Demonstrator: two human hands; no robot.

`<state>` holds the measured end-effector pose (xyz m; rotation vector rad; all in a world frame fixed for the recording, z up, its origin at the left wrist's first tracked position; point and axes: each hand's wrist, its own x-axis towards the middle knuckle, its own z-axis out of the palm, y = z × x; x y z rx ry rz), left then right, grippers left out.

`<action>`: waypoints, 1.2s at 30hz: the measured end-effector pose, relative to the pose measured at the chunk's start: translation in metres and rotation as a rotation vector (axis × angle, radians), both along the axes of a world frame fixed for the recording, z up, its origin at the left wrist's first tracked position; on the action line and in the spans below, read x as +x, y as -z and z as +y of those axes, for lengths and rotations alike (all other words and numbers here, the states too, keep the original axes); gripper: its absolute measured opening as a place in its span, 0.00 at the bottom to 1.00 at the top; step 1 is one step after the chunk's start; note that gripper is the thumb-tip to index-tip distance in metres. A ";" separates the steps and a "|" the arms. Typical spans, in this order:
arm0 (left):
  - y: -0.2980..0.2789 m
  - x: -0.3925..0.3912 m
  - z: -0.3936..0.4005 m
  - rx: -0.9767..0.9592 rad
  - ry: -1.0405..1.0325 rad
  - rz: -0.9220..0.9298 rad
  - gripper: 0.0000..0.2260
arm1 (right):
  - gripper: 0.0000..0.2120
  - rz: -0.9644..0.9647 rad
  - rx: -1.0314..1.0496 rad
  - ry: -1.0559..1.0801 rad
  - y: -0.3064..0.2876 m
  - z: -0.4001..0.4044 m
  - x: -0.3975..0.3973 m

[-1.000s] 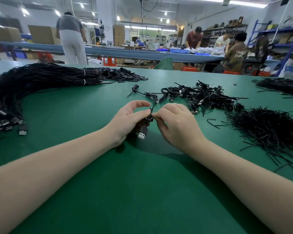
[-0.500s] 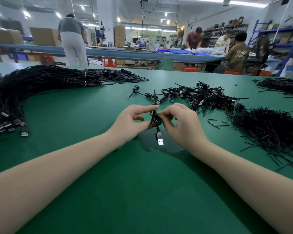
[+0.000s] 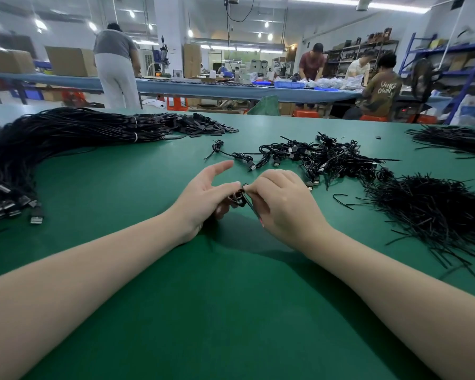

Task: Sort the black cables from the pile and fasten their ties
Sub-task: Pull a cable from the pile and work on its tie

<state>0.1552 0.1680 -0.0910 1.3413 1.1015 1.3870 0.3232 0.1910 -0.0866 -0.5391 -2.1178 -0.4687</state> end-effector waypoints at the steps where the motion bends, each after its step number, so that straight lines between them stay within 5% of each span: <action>1: -0.001 0.000 -0.001 -0.004 0.018 -0.001 0.12 | 0.02 0.014 -0.018 0.003 0.000 0.001 0.001; 9: 0.000 0.000 -0.007 0.092 0.065 0.166 0.19 | 0.01 0.223 -0.283 -0.042 0.004 0.004 0.007; 15: 0.003 0.003 -0.007 0.176 -0.040 0.184 0.11 | 0.01 0.219 -0.315 -0.080 0.006 0.006 0.006; 19: 0.005 0.005 -0.005 0.143 -0.128 0.253 0.04 | 0.01 0.223 -0.263 -0.045 0.007 0.006 0.003; 27: 0.003 -0.001 0.000 0.007 -0.025 0.175 0.18 | 0.03 0.107 0.015 -0.063 0.004 0.003 -0.002; 31: 0.005 -0.001 0.000 0.022 -0.093 0.227 0.14 | 0.02 0.210 -0.249 -0.089 0.007 0.003 -0.004; 36: -0.008 -0.010 0.010 0.100 -0.221 0.547 0.09 | 0.06 0.552 -0.622 0.213 -0.014 0.041 0.015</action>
